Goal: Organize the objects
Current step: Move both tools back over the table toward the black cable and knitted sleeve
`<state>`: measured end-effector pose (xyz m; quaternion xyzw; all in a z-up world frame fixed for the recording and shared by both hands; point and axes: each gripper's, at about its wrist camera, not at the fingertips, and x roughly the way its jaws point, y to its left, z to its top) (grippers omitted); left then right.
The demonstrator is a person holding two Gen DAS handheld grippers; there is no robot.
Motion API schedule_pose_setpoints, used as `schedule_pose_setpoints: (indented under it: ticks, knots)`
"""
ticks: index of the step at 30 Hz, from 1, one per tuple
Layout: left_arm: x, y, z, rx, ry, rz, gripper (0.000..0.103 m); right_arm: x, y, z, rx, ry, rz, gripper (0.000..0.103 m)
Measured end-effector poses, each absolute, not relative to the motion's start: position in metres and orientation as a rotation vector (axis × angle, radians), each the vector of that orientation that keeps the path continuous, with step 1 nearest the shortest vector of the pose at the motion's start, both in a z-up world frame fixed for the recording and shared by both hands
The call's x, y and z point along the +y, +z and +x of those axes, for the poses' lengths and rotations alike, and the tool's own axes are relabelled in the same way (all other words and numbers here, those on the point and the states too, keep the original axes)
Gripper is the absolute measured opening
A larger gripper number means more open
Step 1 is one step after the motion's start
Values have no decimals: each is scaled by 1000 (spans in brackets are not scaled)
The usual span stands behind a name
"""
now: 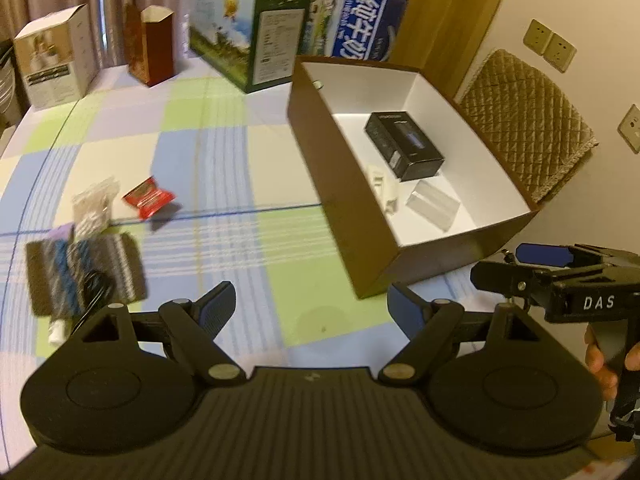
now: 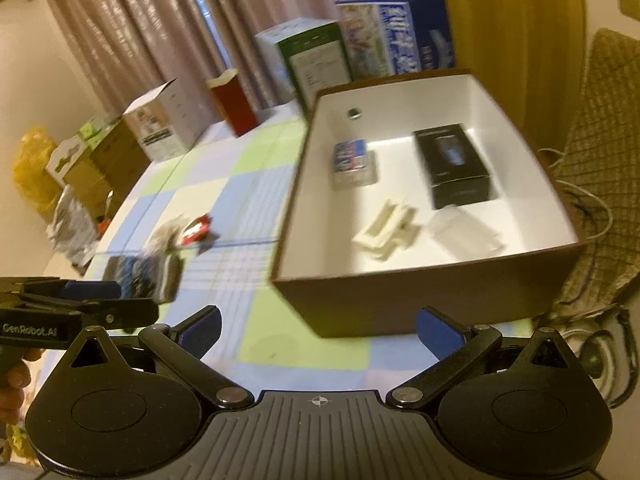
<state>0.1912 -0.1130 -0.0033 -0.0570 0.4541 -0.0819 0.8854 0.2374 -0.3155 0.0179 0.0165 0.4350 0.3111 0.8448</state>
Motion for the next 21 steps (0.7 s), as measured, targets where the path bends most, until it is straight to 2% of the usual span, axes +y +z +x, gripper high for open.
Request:
schedule_pose_setpoints:
  ticks: [21]
  knots:
    - [-13,-23,139,996,47,-188,80,-208,-14,204,987,819,-68,101]
